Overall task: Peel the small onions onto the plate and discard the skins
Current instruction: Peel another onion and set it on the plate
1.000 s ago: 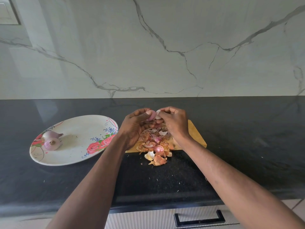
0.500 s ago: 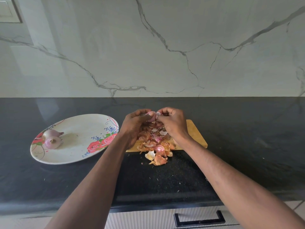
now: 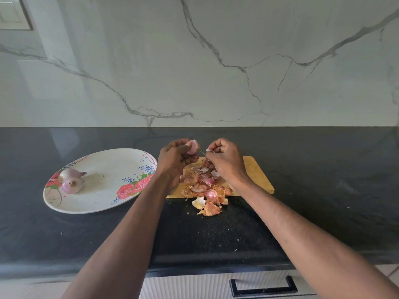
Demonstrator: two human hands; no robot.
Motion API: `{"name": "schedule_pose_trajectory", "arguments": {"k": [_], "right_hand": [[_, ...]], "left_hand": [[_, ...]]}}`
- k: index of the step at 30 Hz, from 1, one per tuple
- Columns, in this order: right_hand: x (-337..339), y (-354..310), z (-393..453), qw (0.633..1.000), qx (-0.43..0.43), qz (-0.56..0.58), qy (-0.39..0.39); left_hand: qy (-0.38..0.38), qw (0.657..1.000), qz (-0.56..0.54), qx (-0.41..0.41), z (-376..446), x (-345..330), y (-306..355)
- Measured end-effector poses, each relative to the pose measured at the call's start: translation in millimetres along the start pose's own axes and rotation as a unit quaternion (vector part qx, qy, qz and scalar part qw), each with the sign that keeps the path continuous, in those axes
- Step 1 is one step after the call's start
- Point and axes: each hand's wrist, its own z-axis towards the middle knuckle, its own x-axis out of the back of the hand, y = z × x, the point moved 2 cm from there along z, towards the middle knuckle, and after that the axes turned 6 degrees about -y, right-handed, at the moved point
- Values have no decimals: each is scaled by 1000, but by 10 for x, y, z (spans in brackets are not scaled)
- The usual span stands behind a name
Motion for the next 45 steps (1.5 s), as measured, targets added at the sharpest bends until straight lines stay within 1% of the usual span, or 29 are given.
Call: {"name": "schedule_pose_trajectory", "arguments": {"k": [3, 5, 7, 8, 11, 12, 14, 17, 23, 31, 34, 38, 40, 42, 45], "right_hand": [[-19, -8, -17, 1000, 13, -25, -10], [-14, -14, -32, 999, 21, -33, -13], [-4, -18, -43, 998, 24, -56, -19], [-3, -20, -42, 996, 23, -75, -33], [-24, -42, -42, 987, 13, -130, -94], [-24, -48, -43, 986, 9, -134, -101], [-10, -67, -49, 989, 13, -119, -89], [9, -88, -44, 997, 15, -45, -67], [4, -72, -66, 996, 58, -47, -47], [59, -60, -28, 1000, 15, 15, 5], [74, -70, -66, 999, 21, 24, 23], [68, -95, -102, 998, 43, 21, 33], [76, -93, -98, 998, 40, 38, 35], [77, -86, -104, 997, 42, 49, 31], [68, -106, -128, 998, 58, 22, 27]], "left_hand": [[28, 999, -15, -18, 22, 23, -1], [64, 997, -30, -25, 39, 66, 3], [95, 994, -53, -21, 70, 118, 9], [95, 994, -55, -15, 75, 123, 11], [56, 998, -29, -4, 30, 67, 14], [44, 999, -24, -1, 12, 45, 12], [33, 999, -13, 7, -15, 33, 4], [28, 1000, -8, 8, -18, 53, 4], [-42, 998, 48, -15, -71, -22, 10], [-54, 990, 99, -90, -70, -82, 13], [-65, 985, 123, -107, -90, -95, 6], [-81, 981, 130, -123, -121, -133, 20], [-89, 979, 132, -130, -134, -151, 29], [-95, 980, 122, -126, -144, -158, 31], [-101, 985, 95, -104, -143, -154, 24]]}}
